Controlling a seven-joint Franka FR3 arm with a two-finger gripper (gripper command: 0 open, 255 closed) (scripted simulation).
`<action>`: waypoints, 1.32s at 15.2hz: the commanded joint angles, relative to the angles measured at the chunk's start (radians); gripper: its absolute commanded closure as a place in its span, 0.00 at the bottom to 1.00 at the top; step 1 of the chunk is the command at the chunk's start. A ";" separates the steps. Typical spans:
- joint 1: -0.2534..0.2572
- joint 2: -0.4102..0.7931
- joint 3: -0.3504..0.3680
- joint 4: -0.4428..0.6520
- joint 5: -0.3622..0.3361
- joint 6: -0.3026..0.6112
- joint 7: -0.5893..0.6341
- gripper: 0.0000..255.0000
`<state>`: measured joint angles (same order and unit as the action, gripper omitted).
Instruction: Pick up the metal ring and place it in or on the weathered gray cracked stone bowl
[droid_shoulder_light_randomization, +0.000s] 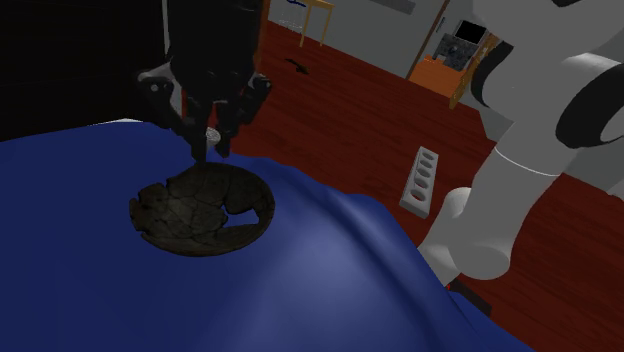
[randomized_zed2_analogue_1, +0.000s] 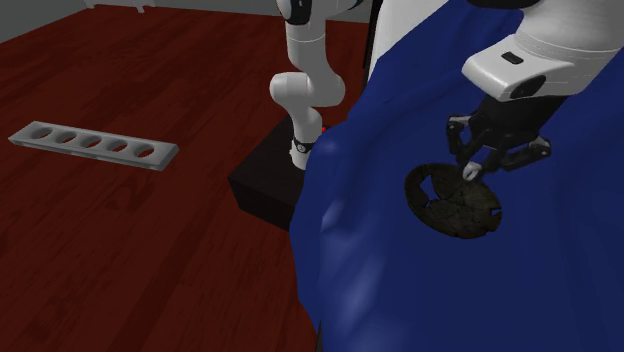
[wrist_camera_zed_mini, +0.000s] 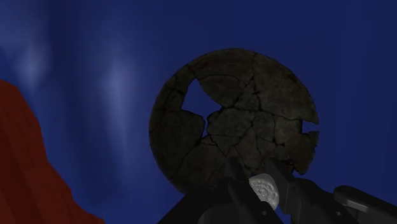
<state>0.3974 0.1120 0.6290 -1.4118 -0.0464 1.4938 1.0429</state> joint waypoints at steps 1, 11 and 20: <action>0.001 -0.033 0.005 -0.048 0.019 0.021 0.010 1.00; -0.013 -0.074 -0.003 -0.227 0.044 0.167 -0.009 1.00; -0.014 -0.078 -0.004 -0.257 0.046 0.194 -0.011 1.00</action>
<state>0.3835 0.0343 0.6252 -1.6689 -0.0002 1.6874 1.0320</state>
